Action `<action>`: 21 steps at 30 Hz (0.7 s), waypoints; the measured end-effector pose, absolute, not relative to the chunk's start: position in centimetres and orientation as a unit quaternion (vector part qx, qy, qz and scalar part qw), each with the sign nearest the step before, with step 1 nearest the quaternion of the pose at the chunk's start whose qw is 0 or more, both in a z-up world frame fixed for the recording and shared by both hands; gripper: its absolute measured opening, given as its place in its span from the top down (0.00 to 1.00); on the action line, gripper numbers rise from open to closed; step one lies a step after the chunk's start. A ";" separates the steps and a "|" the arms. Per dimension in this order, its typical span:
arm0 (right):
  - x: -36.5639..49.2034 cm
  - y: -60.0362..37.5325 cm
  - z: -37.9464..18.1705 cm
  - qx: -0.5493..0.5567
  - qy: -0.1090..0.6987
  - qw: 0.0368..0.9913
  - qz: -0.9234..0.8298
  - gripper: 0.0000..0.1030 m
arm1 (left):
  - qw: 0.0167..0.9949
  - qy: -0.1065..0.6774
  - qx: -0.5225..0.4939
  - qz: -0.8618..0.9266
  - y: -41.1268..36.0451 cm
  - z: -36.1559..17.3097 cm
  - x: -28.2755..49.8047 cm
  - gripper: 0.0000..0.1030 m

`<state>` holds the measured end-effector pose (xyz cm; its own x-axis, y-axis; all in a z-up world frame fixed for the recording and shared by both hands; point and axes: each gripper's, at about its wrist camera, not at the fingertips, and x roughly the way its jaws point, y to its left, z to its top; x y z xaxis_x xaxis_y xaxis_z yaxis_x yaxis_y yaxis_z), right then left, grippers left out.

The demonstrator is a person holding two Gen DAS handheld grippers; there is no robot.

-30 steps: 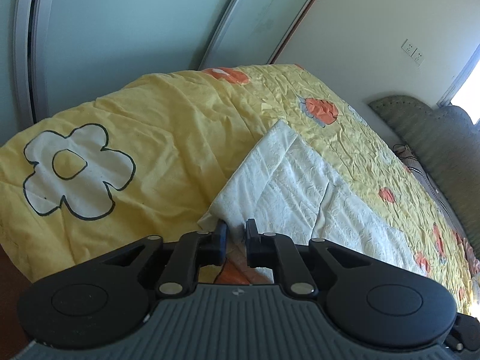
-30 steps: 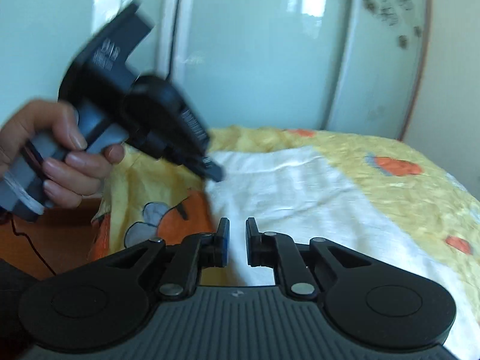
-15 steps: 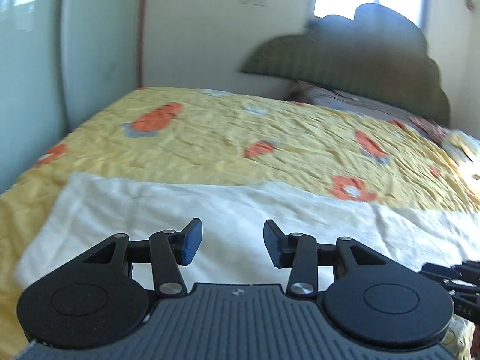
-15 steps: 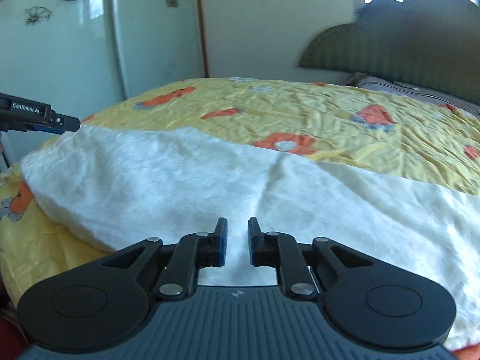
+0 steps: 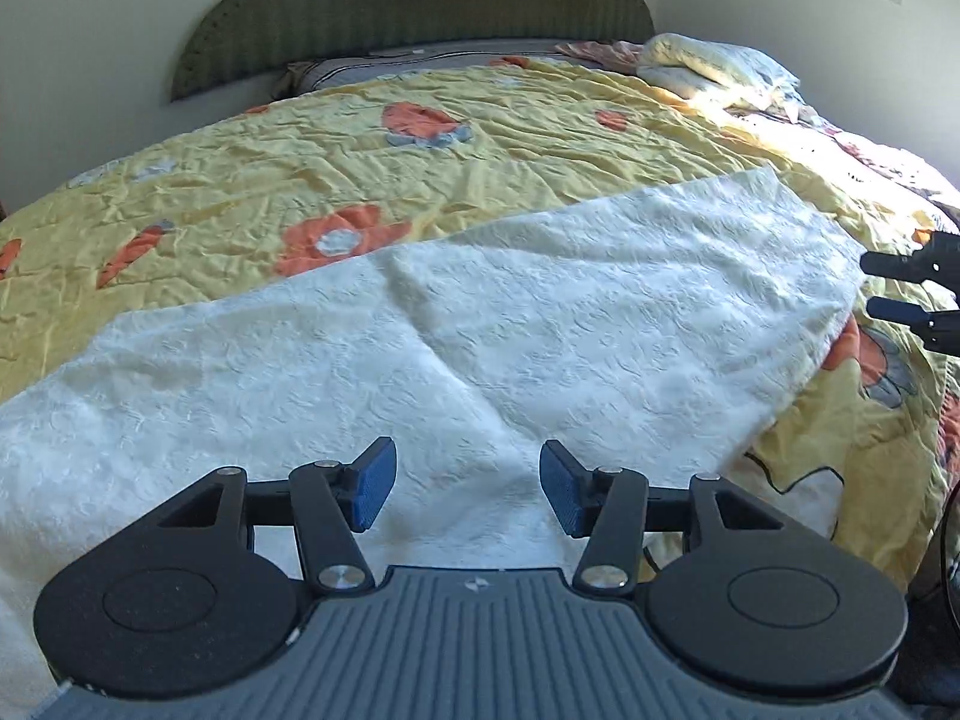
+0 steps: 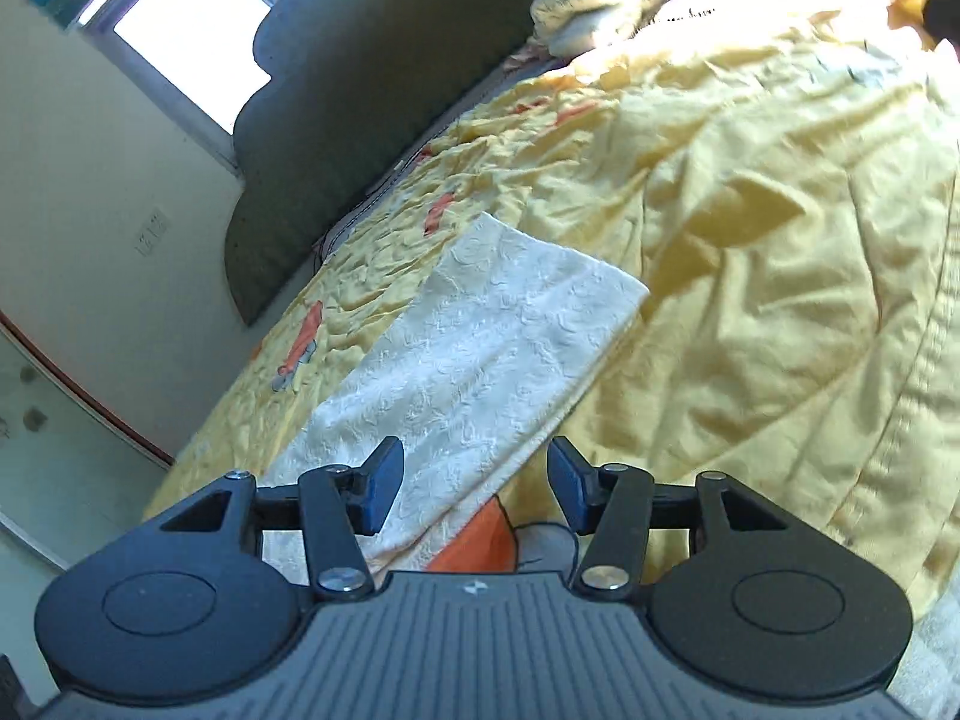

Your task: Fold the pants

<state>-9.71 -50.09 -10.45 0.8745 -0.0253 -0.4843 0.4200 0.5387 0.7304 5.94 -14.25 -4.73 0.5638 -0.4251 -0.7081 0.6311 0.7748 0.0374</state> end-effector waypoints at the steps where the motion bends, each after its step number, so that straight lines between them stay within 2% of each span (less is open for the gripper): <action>1: -9.6 -50.4 -11.1 0.486 0.206 0.841 -0.119 0.48 | 0.874 0.349 0.154 -0.302 -14.7 -4.7 5.7 0.44; 4: -8.4 -50.6 -12.7 0.520 0.191 0.826 -0.103 0.52 | 0.880 0.334 0.163 -0.297 -15.7 -4.0 5.9 0.44; 8: -6.7 -51.2 -12.9 0.511 0.164 0.835 -0.120 0.51 | 0.881 0.328 0.154 -0.303 -16.7 -3.2 6.3 0.36; 14: -5.0 -52.7 -13.3 0.510 0.138 0.838 -0.136 0.51 | 0.877 0.341 0.133 -0.312 -18.3 -3.4 7.2 0.36; 21: -1.7 -54.7 -13.5 0.512 0.134 0.835 -0.152 0.53 | 0.864 0.385 0.058 -0.318 -19.6 -4.1 9.6 0.36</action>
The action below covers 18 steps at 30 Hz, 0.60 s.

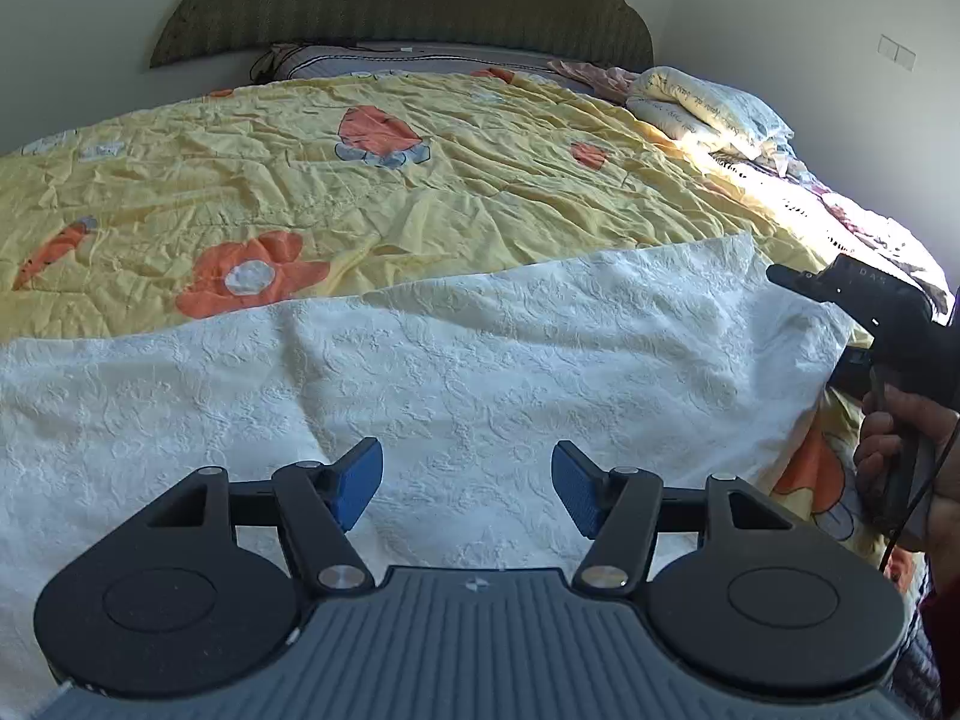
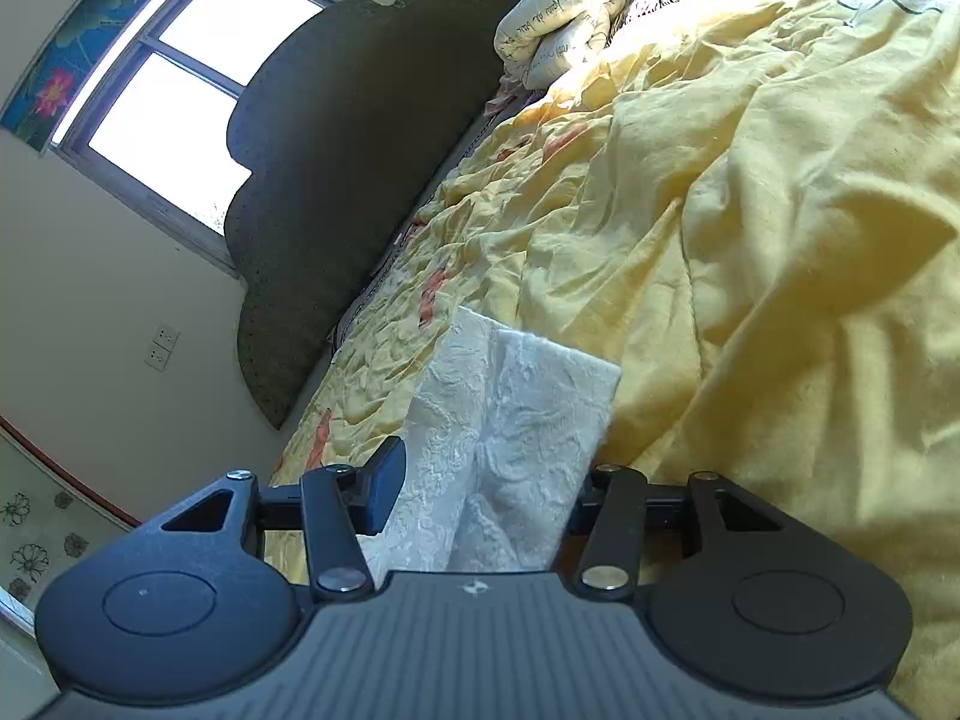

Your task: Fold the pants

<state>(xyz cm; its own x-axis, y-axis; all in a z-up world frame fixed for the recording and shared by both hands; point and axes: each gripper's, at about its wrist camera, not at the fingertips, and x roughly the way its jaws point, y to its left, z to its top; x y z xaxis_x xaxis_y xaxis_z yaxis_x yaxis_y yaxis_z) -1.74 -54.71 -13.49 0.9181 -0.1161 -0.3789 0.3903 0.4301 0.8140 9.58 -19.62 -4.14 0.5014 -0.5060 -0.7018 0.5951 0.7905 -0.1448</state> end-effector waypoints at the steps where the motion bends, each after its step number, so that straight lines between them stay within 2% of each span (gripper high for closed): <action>1: -1.4 -54.9 -13.5 0.508 0.139 0.836 -0.155 0.56 | 0.864 0.390 0.048 -0.316 -19.9 -4.3 9.9 0.36; 3: -1.0 -55.1 -13.6 0.503 0.148 0.835 -0.166 0.80 | 0.861 0.400 0.042 -0.311 -20.4 -4.7 10.5 0.35; 7: -1.4 -55.0 -13.7 0.498 0.138 0.839 -0.170 0.82 | 0.860 0.406 0.073 -0.300 -22.0 -6.1 11.3 0.33; 10: -1.1 -52.9 -11.2 0.409 0.143 0.884 -0.175 0.83 | 0.865 0.395 0.068 -0.302 -21.9 -5.3 11.6 0.33; 12: -0.6 -50.6 -8.8 0.323 0.145 0.921 -0.163 0.84 | 0.857 0.400 0.003 -0.325 -20.8 -4.5 12.3 0.32; 14: 0.2 -47.1 -6.2 0.220 0.148 0.955 -0.135 0.84 | 0.834 0.416 -0.088 -0.350 -19.5 -4.1 13.5 0.25; 18: 1.7 -39.7 -4.0 0.053 0.163 0.982 -0.074 0.84 | 0.740 0.461 -0.286 -0.397 -17.6 -4.9 16.2 0.18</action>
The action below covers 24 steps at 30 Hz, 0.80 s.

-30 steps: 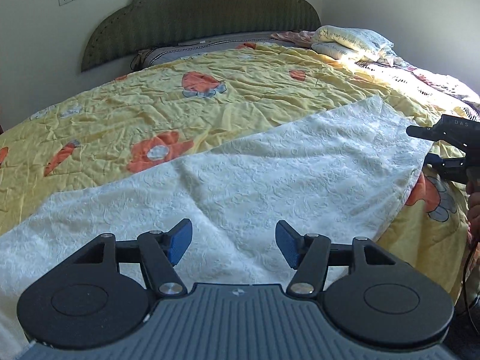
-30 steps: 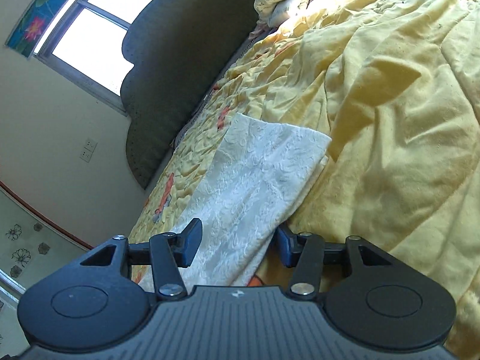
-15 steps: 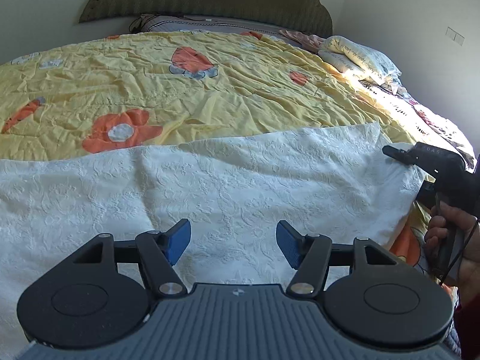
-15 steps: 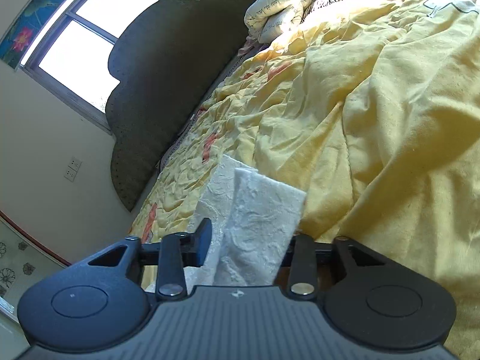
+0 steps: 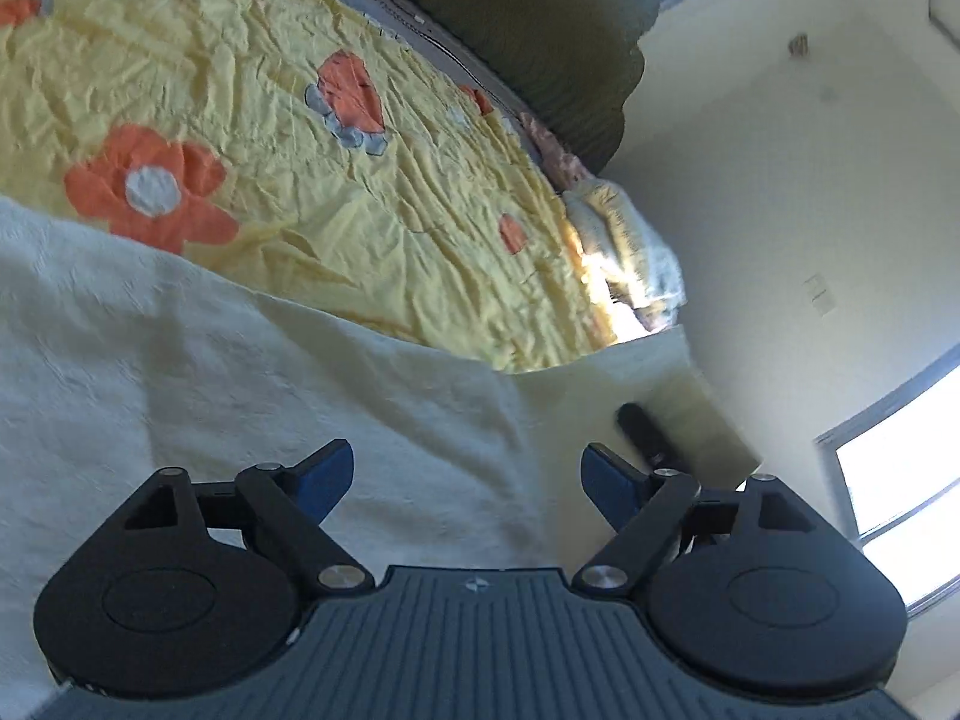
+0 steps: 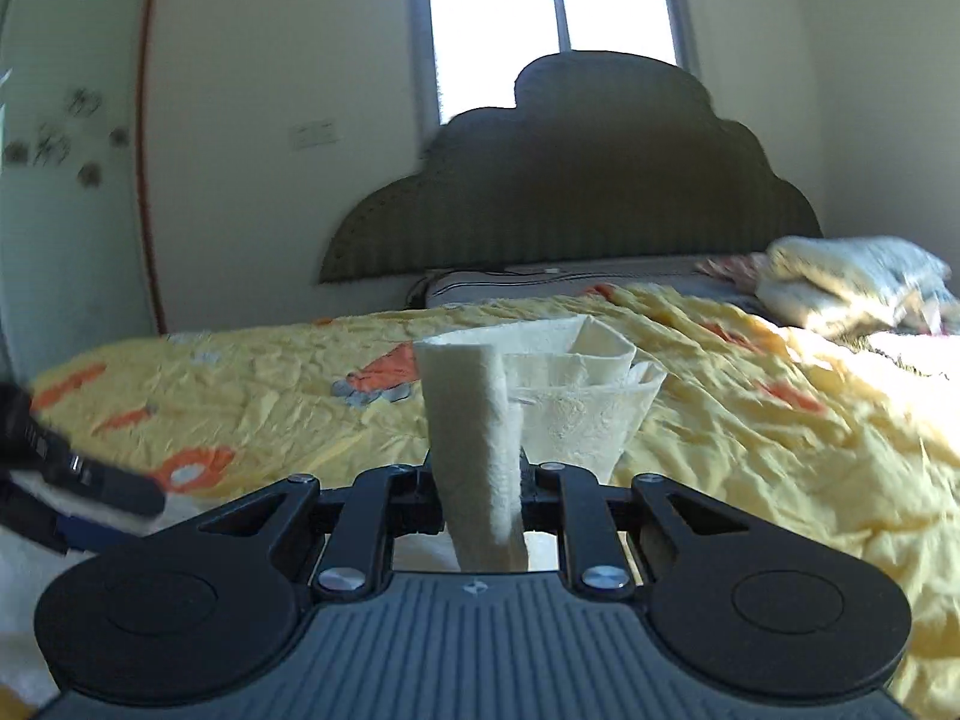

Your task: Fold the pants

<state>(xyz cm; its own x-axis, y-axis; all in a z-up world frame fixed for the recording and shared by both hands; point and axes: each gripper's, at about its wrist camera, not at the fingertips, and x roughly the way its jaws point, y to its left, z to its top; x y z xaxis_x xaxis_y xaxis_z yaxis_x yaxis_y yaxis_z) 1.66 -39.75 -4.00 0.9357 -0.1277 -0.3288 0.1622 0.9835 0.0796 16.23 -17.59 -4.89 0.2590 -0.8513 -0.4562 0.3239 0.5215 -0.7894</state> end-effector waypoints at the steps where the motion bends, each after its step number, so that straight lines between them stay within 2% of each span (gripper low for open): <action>1: 2.0 -37.5 -3.9 0.012 0.169 0.984 -0.056 0.84 | 0.719 0.466 -0.323 -0.402 -17.3 -5.3 16.7 0.15; 2: 2.2 -35.7 -4.1 -0.014 0.175 0.984 -0.040 0.84 | 0.700 0.471 -0.352 -0.405 -17.2 -5.7 17.1 0.10; 4: 2.3 -32.6 -4.6 -0.056 0.184 0.981 -0.007 0.84 | 0.672 0.481 -0.394 -0.403 -17.1 -6.6 17.8 0.07; 9: 1.3 -27.0 -5.9 -0.154 0.181 0.969 0.060 0.84 | 0.666 0.510 -0.407 -0.362 -17.1 -8.7 19.3 0.09; 10: 1.1 -26.2 -6.1 -0.171 0.181 0.966 0.069 0.84 | 0.665 0.514 -0.411 -0.354 -16.7 -9.3 19.8 0.13; 11: 0.9 -25.7 -6.3 -0.184 0.181 0.963 0.076 0.84 | 0.664 0.516 -0.415 -0.347 -16.6 -9.7 20.0 0.23; 12: 0.7 -25.0 -6.5 -0.197 0.182 0.960 0.084 0.84 | 0.663 0.521 -0.416 -0.340 -16.4 -10.1 20.2 0.29; 14: 0.4 -24.0 -6.9 -0.218 0.185 0.953 0.095 0.84 | 0.666 0.531 -0.406 -0.331 -16.3 -10.5 20.4 0.58; 15: 0.3 -23.6 -7.1 -0.224 0.187 0.951 0.100 0.84 | 0.671 0.535 -0.394 -0.327 -16.3 -10.6 20.5 0.65; 16: 0.2 -23.3 -7.2 -0.229 0.188 0.949 0.103 0.84 | 0.679 0.536 -0.384 -0.324 -16.2 -10.6 20.5 0.80; 17: 0.2 -22.8 -7.3 -0.233 0.190 0.947 0.108 0.83 | 0.690 0.532 -0.371 -0.322 -15.9 -10.4 20.4 0.91; 24: 0.8 -20.4 -6.9 -0.245 0.177 0.943 0.139 0.83 | 0.797 0.448 -0.262 -0.310 -13.3 -6.7 18.6 0.93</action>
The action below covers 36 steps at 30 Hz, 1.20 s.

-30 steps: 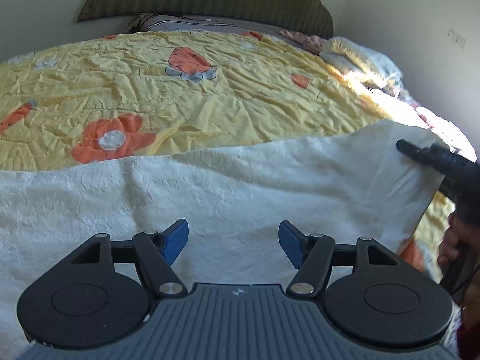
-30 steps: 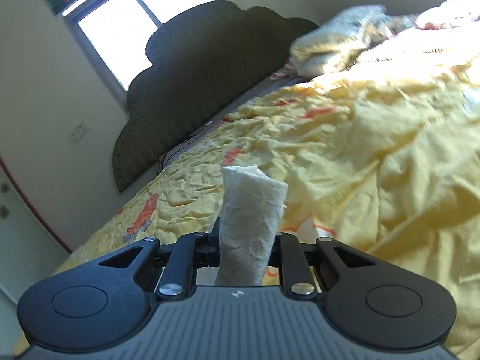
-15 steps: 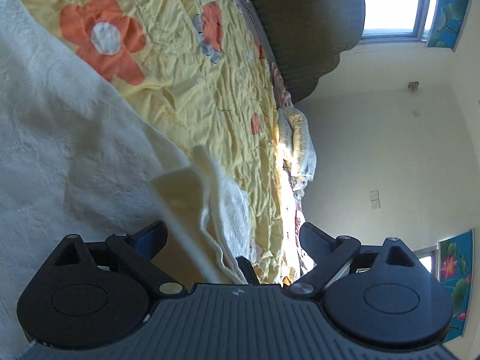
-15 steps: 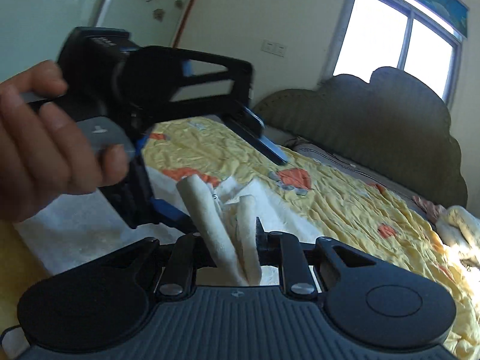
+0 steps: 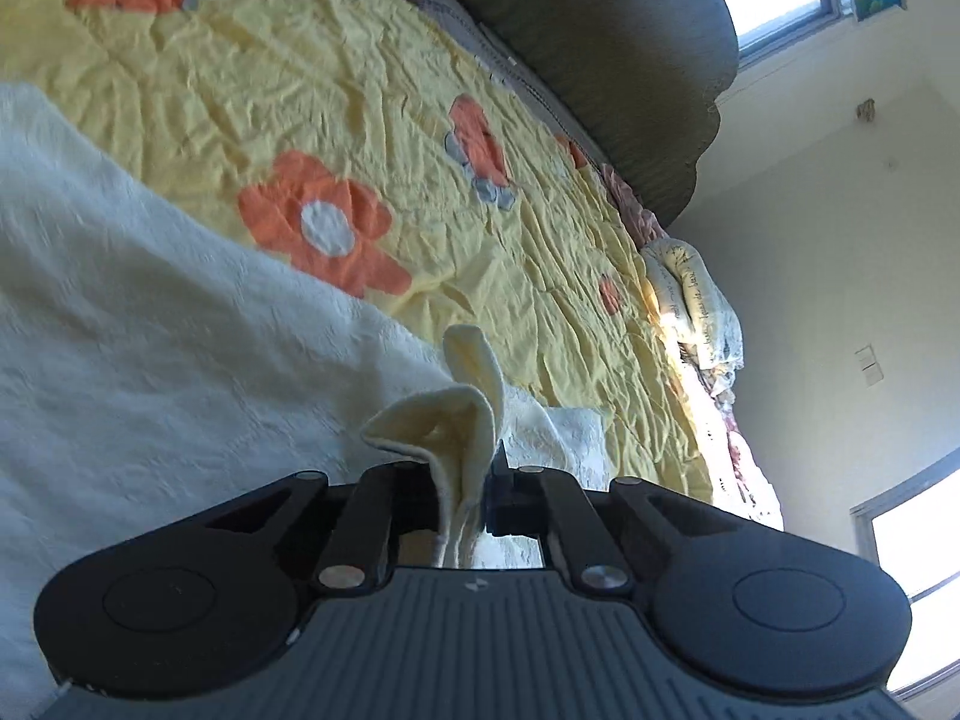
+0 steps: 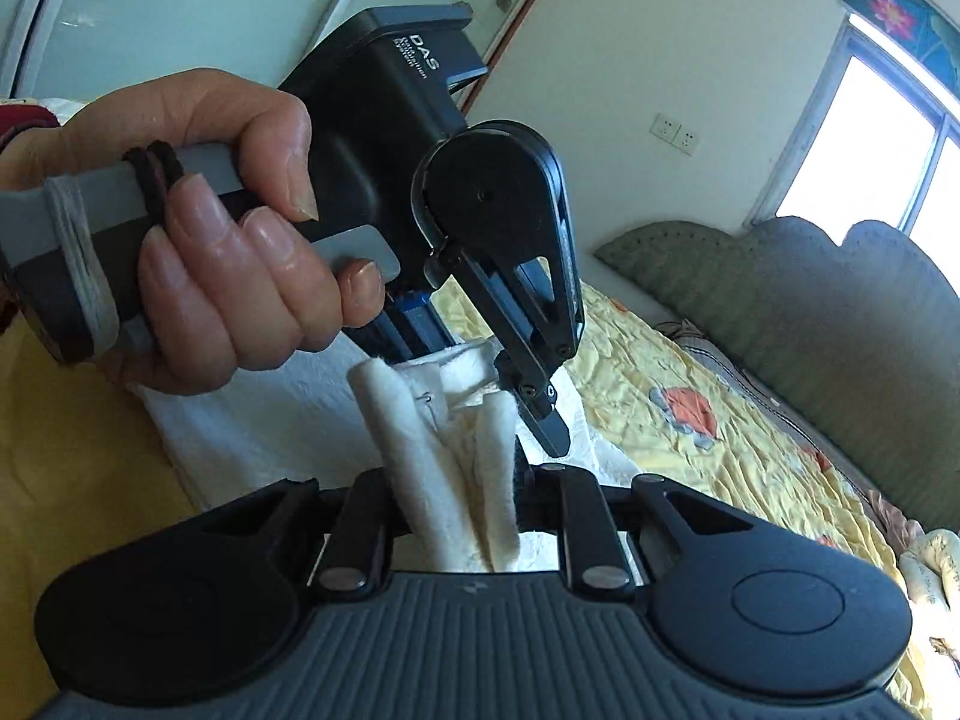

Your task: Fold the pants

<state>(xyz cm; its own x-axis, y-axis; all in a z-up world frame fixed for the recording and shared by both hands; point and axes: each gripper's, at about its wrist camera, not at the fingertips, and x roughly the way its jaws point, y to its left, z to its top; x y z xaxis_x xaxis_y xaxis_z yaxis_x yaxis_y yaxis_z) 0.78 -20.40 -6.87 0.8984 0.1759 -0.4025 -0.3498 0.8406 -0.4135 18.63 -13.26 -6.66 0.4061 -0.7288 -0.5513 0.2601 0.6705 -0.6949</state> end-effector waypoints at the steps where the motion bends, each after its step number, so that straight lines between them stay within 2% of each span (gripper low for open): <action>1: 1.0 -19.8 -6.8 -0.250 0.172 0.941 0.147 0.83 | 0.811 0.435 -0.246 -0.304 -12.6 -6.0 18.3 0.93; 8: 2.2 -16.6 -6.3 -0.246 0.153 0.936 0.198 0.83 | 0.860 0.388 -0.209 -0.257 -8.7 -4.5 16.9 0.93; 18: 2.7 -15.6 -7.2 -0.260 0.169 0.924 0.222 0.83 | 0.861 0.401 -0.208 -0.233 -6.6 -6.1 17.3 0.93; 24: 1.7 -14.1 -7.1 -0.307 0.127 0.922 0.200 0.83 | 0.891 0.355 -0.159 -0.233 -7.1 -4.1 16.6 0.93; 25: 1.8 -13.9 -7.3 -0.312 0.130 0.919 0.201 0.83 | 0.889 0.364 -0.157 -0.230 -7.1 -4.3 16.8 0.87; 26: 2.0 -13.8 -7.4 -0.315 0.142 0.916 0.205 0.83 | 0.882 0.383 -0.155 -0.226 -7.1 -4.7 17.2 0.75; 29: 1.6 -13.7 -7.3 -0.313 0.161 0.912 0.209 0.81 | 0.873 0.405 -0.168 -0.212 -6.1 -5.5 17.6 0.63; 31: 0.8 -14.2 -6.4 -0.293 0.169 0.914 0.225 0.75 | 0.877 0.402 -0.172 -0.201 -5.3 -5.3 17.6 0.55; 33: 0.1 -15.3 -5.1 -0.256 0.180 0.915 0.256 0.55 | 0.885 0.396 -0.162 -0.181 -4.6 -4.9 17.8 0.52; 36: -1.6 -18.6 -2.5 -0.161 0.162 0.917 0.327 0.52 | 0.899 0.381 -0.160 -0.143 -3.2 -4.3 17.8 0.47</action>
